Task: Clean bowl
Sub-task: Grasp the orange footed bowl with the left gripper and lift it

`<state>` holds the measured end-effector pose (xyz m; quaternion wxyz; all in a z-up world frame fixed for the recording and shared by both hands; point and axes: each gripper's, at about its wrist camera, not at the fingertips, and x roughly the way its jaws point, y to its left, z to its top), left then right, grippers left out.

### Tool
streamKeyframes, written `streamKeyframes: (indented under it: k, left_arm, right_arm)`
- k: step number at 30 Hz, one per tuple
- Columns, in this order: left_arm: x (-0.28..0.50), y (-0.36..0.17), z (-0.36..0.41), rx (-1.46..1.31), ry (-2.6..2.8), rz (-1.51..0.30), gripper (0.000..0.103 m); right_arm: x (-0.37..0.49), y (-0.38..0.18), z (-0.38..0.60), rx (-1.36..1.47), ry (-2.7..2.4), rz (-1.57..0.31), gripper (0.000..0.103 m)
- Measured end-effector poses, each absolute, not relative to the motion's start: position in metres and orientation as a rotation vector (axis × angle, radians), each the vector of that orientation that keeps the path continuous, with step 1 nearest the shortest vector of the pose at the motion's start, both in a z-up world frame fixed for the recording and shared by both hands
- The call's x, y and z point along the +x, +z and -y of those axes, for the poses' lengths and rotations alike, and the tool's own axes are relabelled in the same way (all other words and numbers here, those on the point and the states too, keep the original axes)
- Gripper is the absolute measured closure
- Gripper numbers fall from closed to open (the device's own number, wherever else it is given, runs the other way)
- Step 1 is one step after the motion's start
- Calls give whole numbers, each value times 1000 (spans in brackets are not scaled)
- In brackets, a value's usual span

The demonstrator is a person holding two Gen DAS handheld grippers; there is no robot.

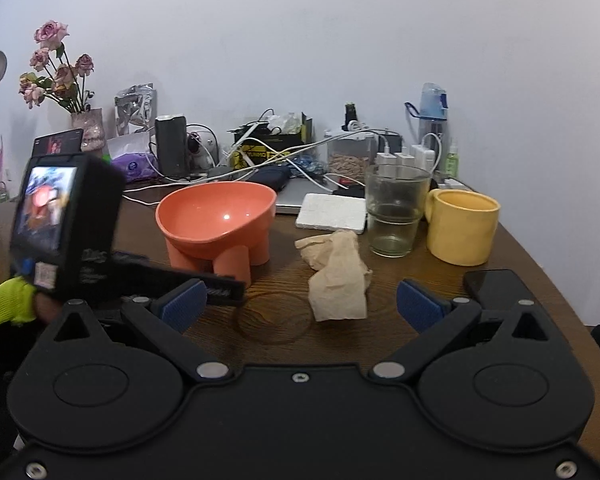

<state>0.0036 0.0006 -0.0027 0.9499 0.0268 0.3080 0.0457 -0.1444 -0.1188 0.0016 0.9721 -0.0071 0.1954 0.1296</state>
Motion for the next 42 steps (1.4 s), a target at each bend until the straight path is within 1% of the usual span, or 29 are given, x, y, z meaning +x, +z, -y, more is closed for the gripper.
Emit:
streamKeyframes:
  k: [10, 13, 19, 28, 29, 30, 34, 36, 42]
  left_arm:
    - [71, -45, -8, 77, 96, -721, 0]
    - [87, -48, -13, 66, 54, -698, 0]
    - [96, -45, -24, 62, 34, -636, 0]
    - [93, -46, -32, 42, -38, -689, 0]
    - [93, -46, -33, 53, -48, -685, 5]
    - [93, -46, -34, 65, -54, -680, 5]
    - [87, -46, -34, 141, -64, -662, 5]
    - [80, -47, -30, 259, -69, -634, 5]
    - [49, -52, -23, 616, -92, -451, 5]
  right_arm:
    - [-132, -10, 126, 22, 238, -448, 1]
    - [-128, -14, 128, 30, 222, -465, 1]
    - [-126, -17, 125, 23, 220, -481, 1]
    - [-129, -16, 124, 49, 217, -486, 1]
    - [-130, -15, 125, 54, 218, -484, 1]
    - [-132, -15, 125, 55, 219, -480, 1]
    - [-137, -13, 125, 50, 205, -458, 1]
    - [-140, -11, 125, 40, 209, -443, 1]
    - [-150, -9, 128, 34, 199, -407, 1]
